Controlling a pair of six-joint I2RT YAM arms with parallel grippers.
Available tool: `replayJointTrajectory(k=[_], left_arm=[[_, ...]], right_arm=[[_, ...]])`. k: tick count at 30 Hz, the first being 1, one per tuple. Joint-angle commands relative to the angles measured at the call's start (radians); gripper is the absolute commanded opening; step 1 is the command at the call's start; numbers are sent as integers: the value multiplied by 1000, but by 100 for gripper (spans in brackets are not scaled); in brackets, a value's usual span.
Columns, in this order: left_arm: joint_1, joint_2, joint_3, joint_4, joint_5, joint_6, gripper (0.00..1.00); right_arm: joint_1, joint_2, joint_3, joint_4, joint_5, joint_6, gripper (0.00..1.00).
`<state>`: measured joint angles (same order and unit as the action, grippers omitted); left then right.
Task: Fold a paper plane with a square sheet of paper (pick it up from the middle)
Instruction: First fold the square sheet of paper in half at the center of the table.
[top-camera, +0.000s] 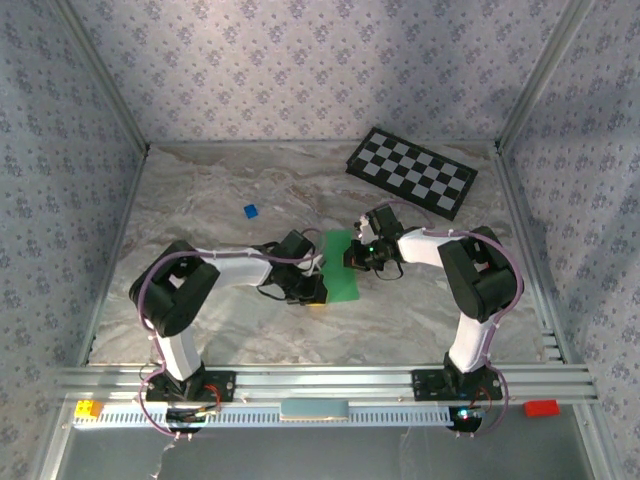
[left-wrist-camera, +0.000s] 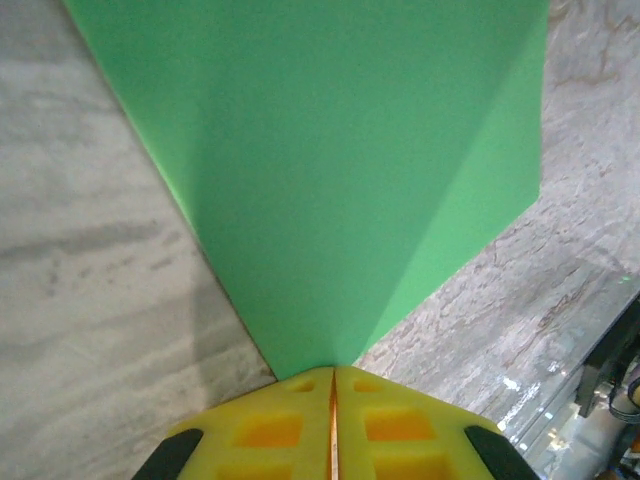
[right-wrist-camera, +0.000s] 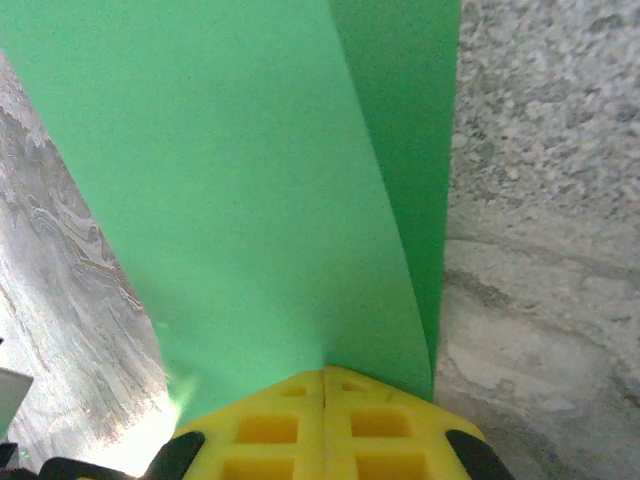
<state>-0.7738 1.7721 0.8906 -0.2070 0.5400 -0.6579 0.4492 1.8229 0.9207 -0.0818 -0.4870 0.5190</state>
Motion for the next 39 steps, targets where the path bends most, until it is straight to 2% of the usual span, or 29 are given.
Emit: replayJointTrajectory(k=[1,7,15,21,27,32,39], left_arm=[[-24,-38,-1,-143,-48,26,8],[7,-124,72,-115,-60,16,9],[121,50,222,-24,12,-34,8],[134,154,274,-24,3,-19,7],[136,206,205,-35,-38,-1,6],[139,191,150,-26,-45,12,5],[157,122,249,-46,18,8,9]], right_arm=[[-22,67,-66,-175,157,-3,0],[-23,68,-51,-195,148,-32,0],[-22,71,-46,-193,141,-30,0],[-19,73,-46,-191,142,-26,0],[-18,74,-44,-194,146,-20,0],[-18,85,-43,-194,146,-19,0],[-18,82,-43,-200,152,-26,0]])
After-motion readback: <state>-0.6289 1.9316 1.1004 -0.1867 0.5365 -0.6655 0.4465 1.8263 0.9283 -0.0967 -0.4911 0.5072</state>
